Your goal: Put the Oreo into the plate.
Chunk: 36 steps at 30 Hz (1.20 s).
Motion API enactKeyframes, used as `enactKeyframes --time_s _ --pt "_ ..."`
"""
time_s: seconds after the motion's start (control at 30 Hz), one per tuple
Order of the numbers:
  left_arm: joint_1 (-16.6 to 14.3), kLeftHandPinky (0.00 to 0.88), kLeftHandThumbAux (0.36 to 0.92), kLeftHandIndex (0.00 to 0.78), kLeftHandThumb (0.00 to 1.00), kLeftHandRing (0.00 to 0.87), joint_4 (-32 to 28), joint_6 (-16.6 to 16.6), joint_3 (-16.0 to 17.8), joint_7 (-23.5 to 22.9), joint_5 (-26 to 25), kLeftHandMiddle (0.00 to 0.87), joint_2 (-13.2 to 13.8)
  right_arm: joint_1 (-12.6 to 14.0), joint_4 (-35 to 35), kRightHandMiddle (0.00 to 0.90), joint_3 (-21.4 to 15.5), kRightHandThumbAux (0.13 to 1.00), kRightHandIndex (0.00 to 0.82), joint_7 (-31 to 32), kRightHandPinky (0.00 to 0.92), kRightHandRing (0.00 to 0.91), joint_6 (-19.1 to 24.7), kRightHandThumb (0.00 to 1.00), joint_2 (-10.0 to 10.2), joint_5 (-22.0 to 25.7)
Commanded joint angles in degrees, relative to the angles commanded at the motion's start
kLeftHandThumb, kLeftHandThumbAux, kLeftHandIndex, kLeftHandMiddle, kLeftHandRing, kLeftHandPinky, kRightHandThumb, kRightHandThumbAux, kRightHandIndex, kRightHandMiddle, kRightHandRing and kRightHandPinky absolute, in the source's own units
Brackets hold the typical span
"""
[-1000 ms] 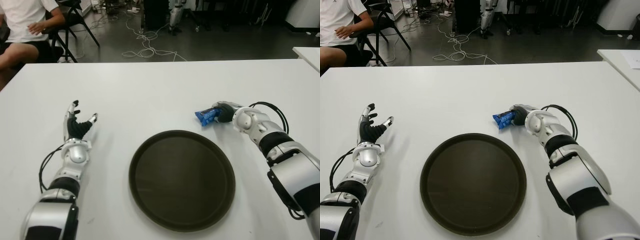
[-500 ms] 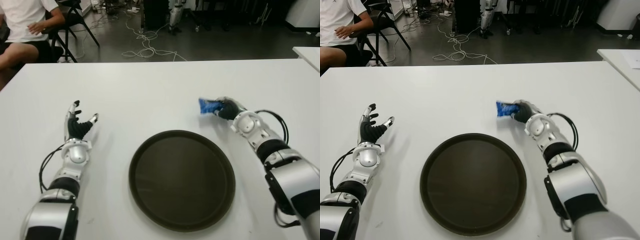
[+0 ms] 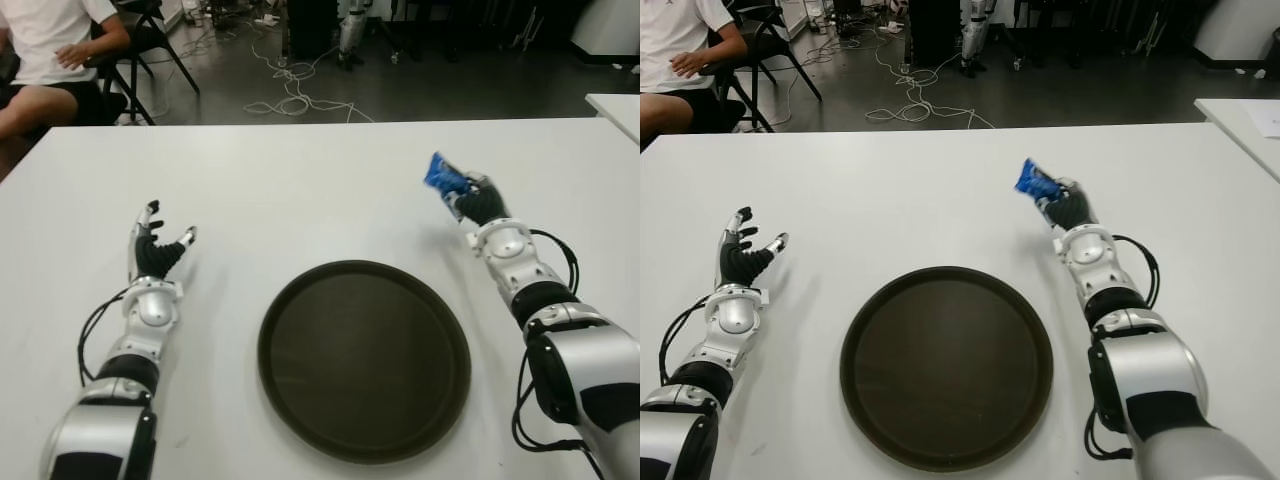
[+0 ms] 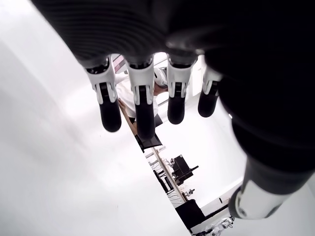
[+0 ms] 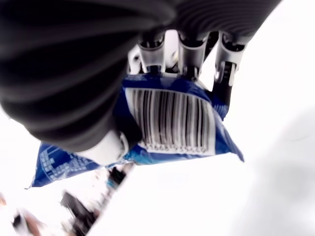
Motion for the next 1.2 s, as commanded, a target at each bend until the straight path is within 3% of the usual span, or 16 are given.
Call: enactKeyframes --time_s 0.23,0.6,0.93,1.2 --pt "-0.09 0.186 0.707 0.076 0.233 0.158 0.18 0.24 -0.23 0.33 0.31 0.14 0.15 -0.05 -0.39 0.811 -2.6 0.721 0.439 3.25 0.796 0.799 0.59 0.705 0.16 2.87" --pt "0.07 0.143 0.719 0.073 0.263 0.133 0.16 -0.28 -0.04 -0.7 -0.15 0.125 0.38 -0.49 -0.77 0.796 -7.01 0.721 0.437 14.59 0.791 0.789 3.22 0.705 -0.26 8.29" --pt "0.05 0.225 0.698 0.075 0.235 0.17 0.22 -0.31 -0.03 -0.96 -0.18 0.142 0.51 -0.73 -0.97 0.79 -10.58 0.721 0.437 25.22 0.789 0.789 6.02 0.706 -0.67 13.11" --pt "0.05 0.195 0.706 0.077 0.24 0.163 0.31 -0.04 -0.6 0.22 0.75 0.143 0.75 -0.57 -1.97 0.792 -11.21 0.719 0.437 28.64 0.793 0.788 6.36 0.709 -0.72 14.17"
